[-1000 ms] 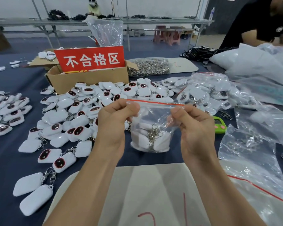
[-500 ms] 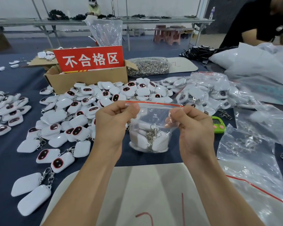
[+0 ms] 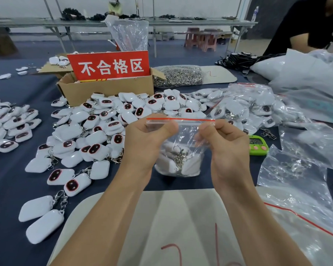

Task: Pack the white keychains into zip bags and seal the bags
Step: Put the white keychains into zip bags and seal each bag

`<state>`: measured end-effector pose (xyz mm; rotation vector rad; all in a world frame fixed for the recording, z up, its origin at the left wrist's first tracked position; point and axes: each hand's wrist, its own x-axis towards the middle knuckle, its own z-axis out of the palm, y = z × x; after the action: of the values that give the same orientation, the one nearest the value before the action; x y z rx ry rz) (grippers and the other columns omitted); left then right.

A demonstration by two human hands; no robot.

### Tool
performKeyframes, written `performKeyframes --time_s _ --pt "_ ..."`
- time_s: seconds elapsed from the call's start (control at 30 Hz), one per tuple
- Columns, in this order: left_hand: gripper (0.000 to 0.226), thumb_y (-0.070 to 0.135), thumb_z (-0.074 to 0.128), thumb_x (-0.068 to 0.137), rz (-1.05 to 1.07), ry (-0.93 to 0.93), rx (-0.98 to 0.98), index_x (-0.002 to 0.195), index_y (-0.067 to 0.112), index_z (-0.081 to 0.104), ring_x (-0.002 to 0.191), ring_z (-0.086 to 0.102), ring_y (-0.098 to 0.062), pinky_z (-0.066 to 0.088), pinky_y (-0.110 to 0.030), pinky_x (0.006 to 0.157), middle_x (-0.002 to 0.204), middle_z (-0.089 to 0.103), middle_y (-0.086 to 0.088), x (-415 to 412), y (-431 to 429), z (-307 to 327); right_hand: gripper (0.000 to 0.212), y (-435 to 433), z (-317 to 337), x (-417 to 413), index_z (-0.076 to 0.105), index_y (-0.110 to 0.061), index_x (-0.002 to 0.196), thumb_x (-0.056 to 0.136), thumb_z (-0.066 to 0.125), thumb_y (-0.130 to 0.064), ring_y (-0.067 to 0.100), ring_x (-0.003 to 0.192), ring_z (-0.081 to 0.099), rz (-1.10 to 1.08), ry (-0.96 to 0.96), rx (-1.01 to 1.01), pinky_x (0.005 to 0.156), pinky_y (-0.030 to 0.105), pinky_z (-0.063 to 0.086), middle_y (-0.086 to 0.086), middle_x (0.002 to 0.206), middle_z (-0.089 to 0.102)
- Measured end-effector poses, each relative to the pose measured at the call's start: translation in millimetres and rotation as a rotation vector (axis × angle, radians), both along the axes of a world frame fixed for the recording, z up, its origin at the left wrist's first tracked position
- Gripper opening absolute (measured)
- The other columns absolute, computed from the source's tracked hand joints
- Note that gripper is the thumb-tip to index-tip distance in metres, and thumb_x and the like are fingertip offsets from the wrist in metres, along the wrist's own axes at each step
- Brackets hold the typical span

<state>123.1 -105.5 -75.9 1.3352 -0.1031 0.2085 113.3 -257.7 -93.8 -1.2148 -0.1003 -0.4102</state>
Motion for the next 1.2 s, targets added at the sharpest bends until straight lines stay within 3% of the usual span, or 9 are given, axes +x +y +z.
performKeyframes --time_s 0.13,0.3,0.4,0.53,0.7,0.9,1.03,1.1,1.2 --pt "0.015 0.009 0.086 0.072 -0.007 -0.002 0.017 0.075 0.023 0.082 0.075 0.074 -0.013 0.057 -0.023 0.064 0.08 0.079 -0.001 -2 -2 0 0.012 1 2 0 0.075 -0.011 0.072 0.084 0.072 -0.009 0.017 0.066 0.059 0.016 0.0 -0.018 0.067 0.026 0.05 0.006 0.067 0.067" --pt "0.012 0.018 0.085 0.066 -0.016 0.032 0.028 0.077 0.02 0.083 0.079 0.075 -0.027 0.061 -0.037 0.068 0.085 0.08 -0.008 -4 -4 0 0.011 1 2 -1 0.076 -0.01 0.074 0.084 0.071 -0.009 0.016 0.061 0.057 0.04 -0.003 -0.041 0.064 0.022 0.049 0.008 0.063 0.066" --pt "0.008 0.019 0.084 0.066 -0.007 0.034 0.023 0.075 0.021 0.083 0.072 0.073 -0.024 0.059 -0.032 0.057 0.08 0.079 -0.007 -5 -6 0 0.015 1 2 -1 0.074 -0.01 0.071 0.084 0.071 -0.003 0.013 0.056 0.057 0.042 0.002 -0.021 0.06 0.02 0.047 0.005 0.06 0.065" --pt "0.01 0.014 0.083 0.063 0.038 0.027 -0.025 0.071 0.018 0.082 0.074 0.074 -0.02 0.058 -0.031 0.069 0.077 0.078 -0.006 -4 -8 -3 0.027 6 1 -2 0.07 -0.009 0.068 0.089 0.067 0.008 0.009 0.054 0.057 0.057 0.013 0.014 0.058 0.018 0.048 0.001 0.058 0.065" --pt "0.009 0.015 0.083 0.065 0.04 0.042 -0.053 0.074 0.018 0.081 0.076 0.074 -0.02 0.057 -0.034 0.072 0.079 0.078 -0.006 -1 -9 -5 0.019 9 4 -4 0.076 -0.015 0.074 0.085 0.07 -0.001 0.006 0.059 0.062 0.083 -0.03 0.002 0.06 0.017 0.05 -0.003 0.065 0.071" --pt "0.016 0.01 0.084 0.071 -0.048 -0.044 0.047 0.086 0.016 0.083 0.087 0.078 -0.026 0.062 -0.038 0.079 0.089 0.08 -0.008 -4 -9 -4 0.025 8 2 -4 0.078 -0.013 0.077 0.09 0.068 0.007 0.011 0.059 0.06 0.086 -0.018 -0.016 0.06 0.022 0.049 0.002 0.068 0.072" --pt "0.019 0.015 0.085 0.069 0.004 -0.084 0.073 0.079 0.031 0.083 0.083 0.078 -0.02 0.062 -0.035 0.076 0.085 0.08 0.0 -4 -13 -7 0.023 11 2 -4 0.075 -0.016 0.067 0.08 0.073 0.003 0.012 0.054 0.057 0.076 0.002 -0.015 0.057 0.022 0.048 0.001 0.06 0.066" --pt "0.019 0.017 0.085 0.069 0.032 -0.076 0.084 0.078 0.033 0.083 0.083 0.078 -0.02 0.063 -0.036 0.076 0.084 0.08 0.0 -3 -13 -10 0.02 12 3 -4 0.076 -0.017 0.066 0.076 0.072 0.0 0.009 0.055 0.062 0.108 0.002 0.017 0.057 0.019 0.05 -0.001 0.062 0.069" --pt "0.016 0.019 0.084 0.071 0.036 -0.075 0.093 0.08 0.033 0.083 0.079 0.077 -0.016 0.059 -0.026 0.069 0.083 0.08 0.001 -2 -12 -11 0.018 11 3 -5 0.079 -0.016 0.073 0.081 0.072 -0.002 0.007 0.061 0.066 0.124 -0.03 0.006 0.06 0.018 0.052 -0.001 0.068 0.074"
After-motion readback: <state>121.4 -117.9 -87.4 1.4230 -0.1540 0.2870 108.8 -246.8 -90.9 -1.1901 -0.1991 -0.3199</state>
